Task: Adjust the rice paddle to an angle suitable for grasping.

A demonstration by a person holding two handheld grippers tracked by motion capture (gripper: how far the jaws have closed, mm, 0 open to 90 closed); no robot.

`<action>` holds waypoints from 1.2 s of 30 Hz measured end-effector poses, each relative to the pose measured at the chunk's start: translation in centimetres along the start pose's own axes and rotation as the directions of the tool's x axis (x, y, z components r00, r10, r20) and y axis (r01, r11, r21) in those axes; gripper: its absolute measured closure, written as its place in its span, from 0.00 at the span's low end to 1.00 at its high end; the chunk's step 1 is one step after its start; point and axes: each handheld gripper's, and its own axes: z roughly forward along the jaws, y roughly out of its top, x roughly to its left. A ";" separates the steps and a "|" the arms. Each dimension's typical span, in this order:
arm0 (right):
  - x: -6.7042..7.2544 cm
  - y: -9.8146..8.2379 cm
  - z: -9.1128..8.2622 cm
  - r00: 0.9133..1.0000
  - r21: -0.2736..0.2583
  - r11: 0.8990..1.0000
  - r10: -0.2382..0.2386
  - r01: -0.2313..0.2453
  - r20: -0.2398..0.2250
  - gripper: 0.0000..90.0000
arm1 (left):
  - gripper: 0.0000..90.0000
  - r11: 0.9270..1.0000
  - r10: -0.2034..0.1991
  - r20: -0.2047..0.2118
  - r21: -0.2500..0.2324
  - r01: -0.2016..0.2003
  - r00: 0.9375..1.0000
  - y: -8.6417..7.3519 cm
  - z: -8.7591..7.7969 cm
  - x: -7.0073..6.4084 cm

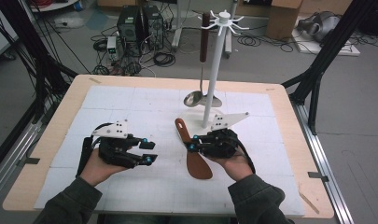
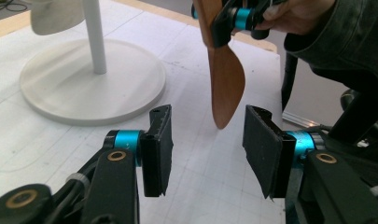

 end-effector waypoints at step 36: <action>-3.1 2.6 -5.0 0.989 -0.095 0.995 0.020 -0.007 0.143 0.92 | 0.27 0.998 -0.062 -0.218 -0.034 0.056 0.974 -3.3 -4.4 1.6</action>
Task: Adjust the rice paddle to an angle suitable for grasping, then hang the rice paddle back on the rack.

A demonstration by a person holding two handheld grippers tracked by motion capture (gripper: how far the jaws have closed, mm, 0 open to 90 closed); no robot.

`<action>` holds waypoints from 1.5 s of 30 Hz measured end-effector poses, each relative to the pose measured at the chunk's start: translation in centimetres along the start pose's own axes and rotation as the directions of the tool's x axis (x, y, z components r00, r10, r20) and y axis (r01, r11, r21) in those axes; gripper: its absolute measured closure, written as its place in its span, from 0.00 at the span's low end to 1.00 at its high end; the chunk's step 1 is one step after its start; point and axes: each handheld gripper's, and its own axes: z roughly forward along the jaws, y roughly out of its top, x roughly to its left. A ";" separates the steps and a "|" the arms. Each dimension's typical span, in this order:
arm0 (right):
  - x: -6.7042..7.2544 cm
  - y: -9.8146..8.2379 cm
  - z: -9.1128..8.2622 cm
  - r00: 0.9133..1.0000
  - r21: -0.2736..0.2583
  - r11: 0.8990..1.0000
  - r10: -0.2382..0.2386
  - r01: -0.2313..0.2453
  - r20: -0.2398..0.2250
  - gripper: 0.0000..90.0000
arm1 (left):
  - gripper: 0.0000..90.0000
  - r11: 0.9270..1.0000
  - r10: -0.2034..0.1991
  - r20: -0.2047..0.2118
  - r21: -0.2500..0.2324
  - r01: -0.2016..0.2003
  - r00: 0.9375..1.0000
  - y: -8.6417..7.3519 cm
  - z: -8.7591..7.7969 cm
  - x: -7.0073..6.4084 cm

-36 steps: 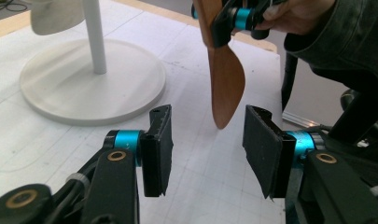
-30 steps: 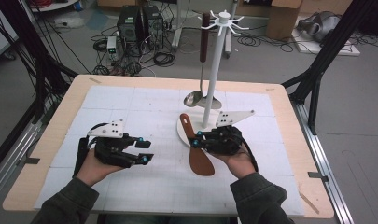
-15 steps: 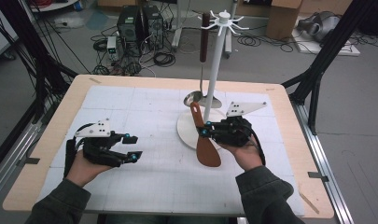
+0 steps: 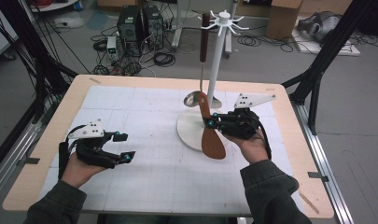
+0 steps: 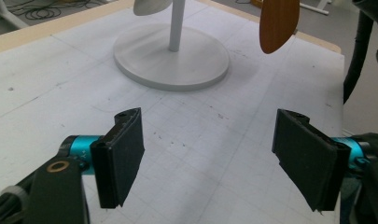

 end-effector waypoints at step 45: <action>-0.6 5.0 -2.1 0.998 -0.062 0.997 -0.048 0.050 0.035 0.92 | 0.13 1.000 -0.027 -0.072 -0.004 0.027 0.997 -0.5 -0.3 0.7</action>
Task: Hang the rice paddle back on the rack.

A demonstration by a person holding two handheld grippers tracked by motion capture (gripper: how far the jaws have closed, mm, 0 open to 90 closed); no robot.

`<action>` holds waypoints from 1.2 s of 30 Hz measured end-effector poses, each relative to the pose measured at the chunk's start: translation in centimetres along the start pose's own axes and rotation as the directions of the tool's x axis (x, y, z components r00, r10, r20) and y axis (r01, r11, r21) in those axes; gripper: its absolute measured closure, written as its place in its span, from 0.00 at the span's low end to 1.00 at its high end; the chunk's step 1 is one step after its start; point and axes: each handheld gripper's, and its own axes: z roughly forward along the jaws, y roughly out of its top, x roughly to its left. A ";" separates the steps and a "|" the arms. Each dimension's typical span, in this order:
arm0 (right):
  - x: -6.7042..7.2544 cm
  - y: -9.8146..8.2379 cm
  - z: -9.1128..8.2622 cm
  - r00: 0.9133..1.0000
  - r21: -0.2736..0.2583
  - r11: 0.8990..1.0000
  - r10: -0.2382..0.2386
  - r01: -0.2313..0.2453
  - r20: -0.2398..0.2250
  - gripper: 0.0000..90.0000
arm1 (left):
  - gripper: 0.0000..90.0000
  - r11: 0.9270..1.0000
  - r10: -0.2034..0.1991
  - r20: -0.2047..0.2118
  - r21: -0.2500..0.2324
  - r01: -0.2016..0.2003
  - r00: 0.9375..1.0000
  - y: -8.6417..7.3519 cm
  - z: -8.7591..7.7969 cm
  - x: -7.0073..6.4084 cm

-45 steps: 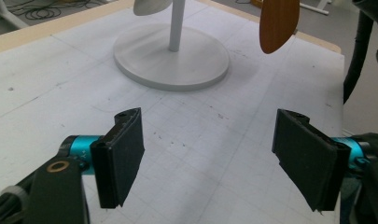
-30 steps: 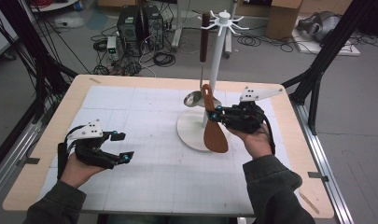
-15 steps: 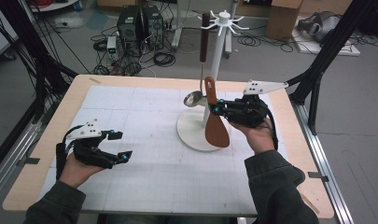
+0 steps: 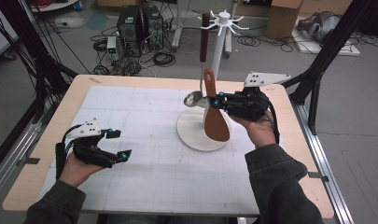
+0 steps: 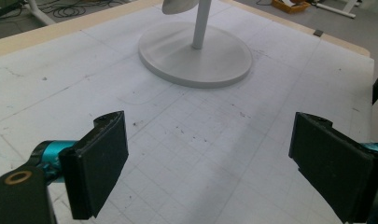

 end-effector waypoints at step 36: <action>0.5 6.0 -1.6 0.996 -0.089 0.993 -0.078 0.080 0.033 0.92 | 0.03 1.000 0.009 -0.028 -0.009 -0.009 1.000 -0.3 -0.1 -0.2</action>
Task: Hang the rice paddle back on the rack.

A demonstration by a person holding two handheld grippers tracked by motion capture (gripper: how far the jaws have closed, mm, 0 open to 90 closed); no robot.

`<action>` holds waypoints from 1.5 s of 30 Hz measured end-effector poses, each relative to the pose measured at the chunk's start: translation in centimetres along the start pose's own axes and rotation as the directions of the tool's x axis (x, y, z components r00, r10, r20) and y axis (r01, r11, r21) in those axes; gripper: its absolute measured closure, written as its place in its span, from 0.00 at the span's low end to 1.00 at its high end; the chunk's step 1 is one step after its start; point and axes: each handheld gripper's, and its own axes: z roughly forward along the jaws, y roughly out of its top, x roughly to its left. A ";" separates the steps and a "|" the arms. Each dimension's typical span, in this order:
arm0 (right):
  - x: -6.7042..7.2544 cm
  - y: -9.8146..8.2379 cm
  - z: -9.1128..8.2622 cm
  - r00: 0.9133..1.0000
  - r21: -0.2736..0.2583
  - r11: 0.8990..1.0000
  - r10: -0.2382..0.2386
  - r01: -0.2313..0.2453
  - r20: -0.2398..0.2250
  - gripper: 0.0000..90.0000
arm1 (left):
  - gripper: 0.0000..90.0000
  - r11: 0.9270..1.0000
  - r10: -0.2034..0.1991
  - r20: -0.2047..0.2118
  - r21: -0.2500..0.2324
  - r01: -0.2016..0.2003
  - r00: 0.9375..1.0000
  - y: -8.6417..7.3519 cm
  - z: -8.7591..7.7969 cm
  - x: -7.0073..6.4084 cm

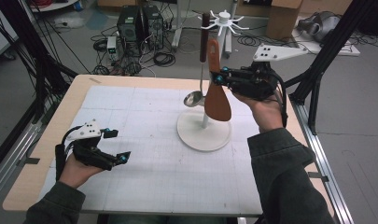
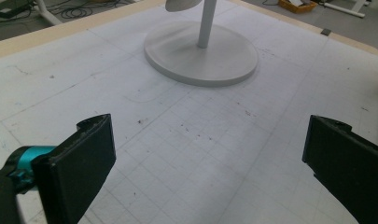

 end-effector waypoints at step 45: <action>-3.1 0.9 0.3 0.996 -0.025 0.998 0.063 -0.062 0.064 0.92 | 0.02 1.000 0.003 -0.010 -0.004 -0.003 1.000 0.0 -0.1 0.0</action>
